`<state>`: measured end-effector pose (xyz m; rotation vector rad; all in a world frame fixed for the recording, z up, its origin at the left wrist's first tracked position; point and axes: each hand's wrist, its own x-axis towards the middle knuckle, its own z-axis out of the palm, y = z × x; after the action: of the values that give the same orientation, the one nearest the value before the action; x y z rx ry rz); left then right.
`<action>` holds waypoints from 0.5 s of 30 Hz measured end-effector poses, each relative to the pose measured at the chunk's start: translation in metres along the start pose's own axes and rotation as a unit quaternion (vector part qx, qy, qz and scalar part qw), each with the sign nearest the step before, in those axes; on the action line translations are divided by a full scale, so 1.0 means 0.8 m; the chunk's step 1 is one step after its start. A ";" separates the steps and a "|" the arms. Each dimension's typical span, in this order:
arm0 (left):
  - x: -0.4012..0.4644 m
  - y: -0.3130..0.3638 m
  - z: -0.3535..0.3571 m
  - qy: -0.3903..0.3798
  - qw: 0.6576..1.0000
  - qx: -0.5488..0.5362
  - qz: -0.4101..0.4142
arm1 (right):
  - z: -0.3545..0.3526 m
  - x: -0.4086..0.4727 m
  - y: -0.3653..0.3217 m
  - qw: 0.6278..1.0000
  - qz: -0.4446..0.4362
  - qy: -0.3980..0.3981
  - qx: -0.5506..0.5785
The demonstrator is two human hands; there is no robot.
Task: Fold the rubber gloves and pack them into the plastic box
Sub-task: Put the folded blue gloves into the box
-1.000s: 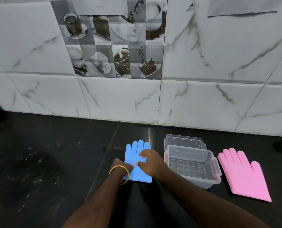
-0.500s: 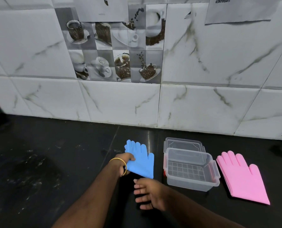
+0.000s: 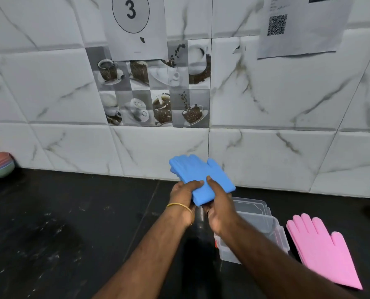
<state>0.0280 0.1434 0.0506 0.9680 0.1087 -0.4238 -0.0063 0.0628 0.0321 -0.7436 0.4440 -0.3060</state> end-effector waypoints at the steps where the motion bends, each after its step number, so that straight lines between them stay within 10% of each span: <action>1: -0.005 -0.004 0.009 -0.019 1.000 -0.003 0.011 | 0.001 0.001 -0.014 1.000 -0.023 0.001 0.014; 10: -0.008 -0.092 0.029 0.017 0.974 -0.181 -0.138 | -0.032 -0.005 -0.100 1.000 0.011 -0.009 -0.008; 15: -0.014 -0.140 0.066 -0.086 0.963 -0.113 -0.230 | -0.052 -0.004 -0.110 0.997 0.060 -0.003 -0.042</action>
<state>-0.0317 0.0482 -0.0030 0.6704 0.2217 -0.9028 -0.0393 -0.0215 0.0685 -0.7967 0.4966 -0.1739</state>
